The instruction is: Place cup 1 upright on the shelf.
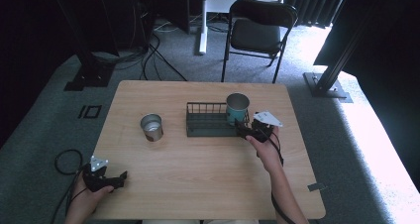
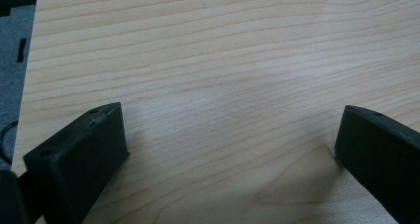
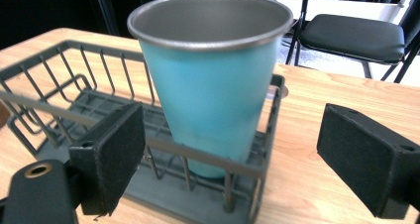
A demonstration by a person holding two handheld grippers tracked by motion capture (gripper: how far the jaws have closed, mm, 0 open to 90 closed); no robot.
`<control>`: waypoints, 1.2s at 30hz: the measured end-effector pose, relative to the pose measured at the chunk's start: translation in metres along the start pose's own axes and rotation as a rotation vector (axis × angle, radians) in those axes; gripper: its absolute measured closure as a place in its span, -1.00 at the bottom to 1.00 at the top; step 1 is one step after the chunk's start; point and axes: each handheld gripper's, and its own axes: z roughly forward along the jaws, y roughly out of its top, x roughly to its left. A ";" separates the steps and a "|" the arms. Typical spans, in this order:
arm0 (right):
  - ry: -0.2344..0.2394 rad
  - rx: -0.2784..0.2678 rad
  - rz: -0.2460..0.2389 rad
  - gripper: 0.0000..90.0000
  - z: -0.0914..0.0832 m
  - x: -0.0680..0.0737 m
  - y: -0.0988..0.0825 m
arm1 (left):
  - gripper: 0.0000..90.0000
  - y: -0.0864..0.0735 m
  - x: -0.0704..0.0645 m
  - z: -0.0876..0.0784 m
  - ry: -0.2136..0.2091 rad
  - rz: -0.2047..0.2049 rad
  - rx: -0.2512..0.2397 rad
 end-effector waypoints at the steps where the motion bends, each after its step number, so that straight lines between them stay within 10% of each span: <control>1: 0.001 0.000 -0.001 -0.75 -0.001 -0.001 -0.001 | -0.99 0.000 0.000 0.000 0.000 0.000 0.000; 36: -0.005 0.114 -0.017 -0.75 -0.037 -0.038 -0.064 | -0.99 0.000 0.000 0.000 0.001 0.000 0.001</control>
